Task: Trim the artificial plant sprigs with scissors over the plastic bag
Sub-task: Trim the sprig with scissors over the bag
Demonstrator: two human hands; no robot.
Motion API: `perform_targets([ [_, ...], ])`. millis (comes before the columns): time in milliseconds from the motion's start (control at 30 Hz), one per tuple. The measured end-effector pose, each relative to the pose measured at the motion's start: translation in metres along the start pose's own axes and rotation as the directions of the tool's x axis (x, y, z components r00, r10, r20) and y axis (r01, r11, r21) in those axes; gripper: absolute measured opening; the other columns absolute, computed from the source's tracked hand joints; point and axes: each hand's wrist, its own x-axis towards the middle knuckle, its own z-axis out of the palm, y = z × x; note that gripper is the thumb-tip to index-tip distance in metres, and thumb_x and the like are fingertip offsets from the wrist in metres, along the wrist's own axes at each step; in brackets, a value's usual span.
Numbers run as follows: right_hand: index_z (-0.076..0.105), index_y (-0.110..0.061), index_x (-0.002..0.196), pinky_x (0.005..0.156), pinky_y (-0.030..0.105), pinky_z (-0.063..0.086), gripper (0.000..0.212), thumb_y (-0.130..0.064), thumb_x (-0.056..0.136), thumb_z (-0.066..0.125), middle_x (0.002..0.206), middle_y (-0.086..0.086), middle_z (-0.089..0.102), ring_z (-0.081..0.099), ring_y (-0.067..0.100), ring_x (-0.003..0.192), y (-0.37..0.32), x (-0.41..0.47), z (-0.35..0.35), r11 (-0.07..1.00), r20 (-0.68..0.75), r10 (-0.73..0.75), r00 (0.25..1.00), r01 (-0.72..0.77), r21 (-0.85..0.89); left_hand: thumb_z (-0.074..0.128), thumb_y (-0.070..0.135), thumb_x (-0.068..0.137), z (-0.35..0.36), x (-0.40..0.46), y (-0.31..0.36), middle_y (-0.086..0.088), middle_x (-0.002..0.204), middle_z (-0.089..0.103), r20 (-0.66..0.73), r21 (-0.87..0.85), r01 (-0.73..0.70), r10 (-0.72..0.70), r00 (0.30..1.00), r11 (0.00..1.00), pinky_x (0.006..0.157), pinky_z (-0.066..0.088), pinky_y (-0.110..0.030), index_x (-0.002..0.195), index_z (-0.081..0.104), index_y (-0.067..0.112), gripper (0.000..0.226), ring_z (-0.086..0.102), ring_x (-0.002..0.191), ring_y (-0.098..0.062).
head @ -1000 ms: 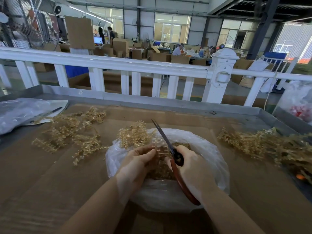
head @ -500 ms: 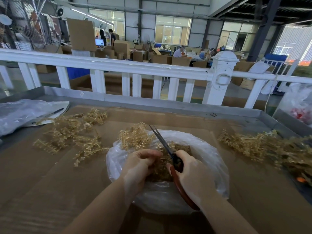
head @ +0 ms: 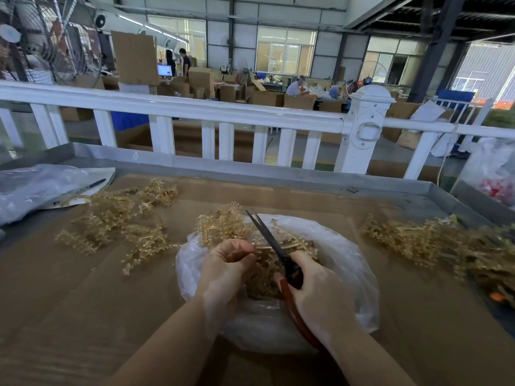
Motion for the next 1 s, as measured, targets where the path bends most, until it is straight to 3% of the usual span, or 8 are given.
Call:
perform_targets([
  [67, 0.059, -0.03, 0.106, 0.065, 0.002, 0.036, 0.02, -0.037, 0.088, 0.063, 0.09, -0.015, 0.065, 0.057, -0.002, 0.082, 0.0, -0.001, 0.001, 1.0, -0.006, -0.006, 1.0, 0.006, -0.013, 0.054, -0.008, 0.088, -0.001, 0.001, -0.004, -0.009, 0.081, 0.073, -0.009, 0.016, 0.026, -0.026, 1.0, 1.0, 0.07, 0.057, -0.026, 0.072, 0.07, 0.009, 0.029, 0.069, 0.077, -0.019],
  [233, 0.06, -0.029, 0.104, 0.065, 0.002, 0.037, 0.019, -0.036, 0.086, 0.065, 0.087, -0.016, 0.064, 0.054, -0.003, 0.079, 0.001, -0.001, 0.003, 1.0, -0.03, -0.007, 1.0, 0.007, 0.009, 0.052, -0.01, 0.088, -0.001, 0.003, -0.006, -0.009, 0.087, 0.075, 0.03, -0.059, 0.075, -0.074, 0.997, 0.995, 0.063, 0.056, -0.019, 0.088, 0.074, 0.006, 0.028, 0.072, 0.08, -0.016],
  [333, 0.061, -0.029, 0.104, 0.064, 0.0, 0.036, 0.02, -0.036, 0.086, 0.066, 0.086, -0.019, 0.061, 0.052, -0.005, 0.078, 0.002, -0.001, 0.003, 1.0, -0.031, -0.007, 1.0, 0.008, 0.021, 0.053, -0.012, 0.086, -0.004, 0.003, -0.006, -0.009, 0.093, 0.075, 0.089, -0.095, 0.091, -0.083, 0.993, 0.991, 0.065, 0.056, -0.019, 0.08, 0.078, 0.013, 0.036, 0.072, 0.086, -0.016],
  [500, 0.059, -0.032, 0.097, 0.064, 0.003, 0.038, 0.014, -0.037, 0.086, 0.066, 0.077, -0.021, 0.059, 0.057, -0.005, 0.074, -0.001, -0.002, 0.0, 0.999, -0.02, -0.008, 1.0, 0.009, 0.052, 0.053, -0.016, 0.084, -0.004, 0.004, -0.004, -0.007, 0.104, 0.073, 0.133, -0.01, 0.049, -0.047, 0.99, 0.999, 0.094, 0.05, -0.035, 0.092, 0.077, 0.012, 0.038, 0.066, 0.105, -0.019],
  [567, 0.055, -0.034, 0.087, 0.063, 0.005, 0.04, 0.012, -0.04, 0.085, 0.066, 0.069, -0.021, 0.058, 0.056, -0.008, 0.073, -0.003, -0.001, -0.004, 0.993, -0.043, 0.008, 0.999, -0.002, 0.118, 0.056, -0.015, 0.083, -0.003, 0.002, -0.003, -0.005, 0.104, 0.073, 0.127, 0.055, 0.013, -0.02, 0.992, 0.998, 0.097, 0.049, -0.037, 0.098, 0.075, 0.013, 0.036, 0.065, 0.107, -0.017],
  [767, 0.061, -0.022, 0.085, 0.061, 0.009, 0.04, 0.015, -0.037, 0.088, 0.064, 0.072, -0.008, 0.061, 0.058, 0.0, 0.072, -0.009, 0.011, -0.01, 0.937, -0.124, 0.174, 0.977, -0.126, 0.327, 0.06, -0.017, 0.079, 0.007, -0.01, 0.003, 0.012, 0.091, 0.074, 0.145, 0.209, -0.157, 0.128, 0.981, 0.965, 0.077, 0.051, -0.01, 0.09, 0.073, 0.022, 0.042, 0.066, 0.093, 0.002],
  [867, 0.064, -0.021, 0.088, 0.062, 0.012, 0.042, 0.004, -0.024, 0.087, 0.066, 0.078, -0.007, 0.064, 0.06, 0.005, 0.074, -0.007, 0.018, -0.01, 0.921, -0.069, 0.227, 0.971, -0.191, 0.34, 0.062, -0.018, 0.078, 0.012, -0.012, 0.007, 0.015, 0.089, 0.074, 0.188, 0.176, -0.193, 0.16, 0.969, 0.965, 0.07, 0.049, -0.008, 0.094, 0.073, 0.016, 0.039, 0.066, 0.09, 0.004],
  [1000, 0.067, -0.017, 0.093, 0.071, 0.027, 0.052, 0.012, -0.009, 0.084, 0.067, 0.081, -0.005, 0.067, 0.064, 0.01, 0.078, -0.005, 0.02, -0.01, 0.917, -0.03, 0.222, 0.975, -0.198, 0.346, 0.06, -0.023, 0.07, 0.014, -0.009, 0.014, 0.0, 0.088, 0.075, 0.213, -0.054, -0.018, 0.029, 0.977, 0.998, 0.065, 0.053, -0.015, 0.091, 0.074, 0.008, 0.04, 0.071, 0.082, -0.01],
])
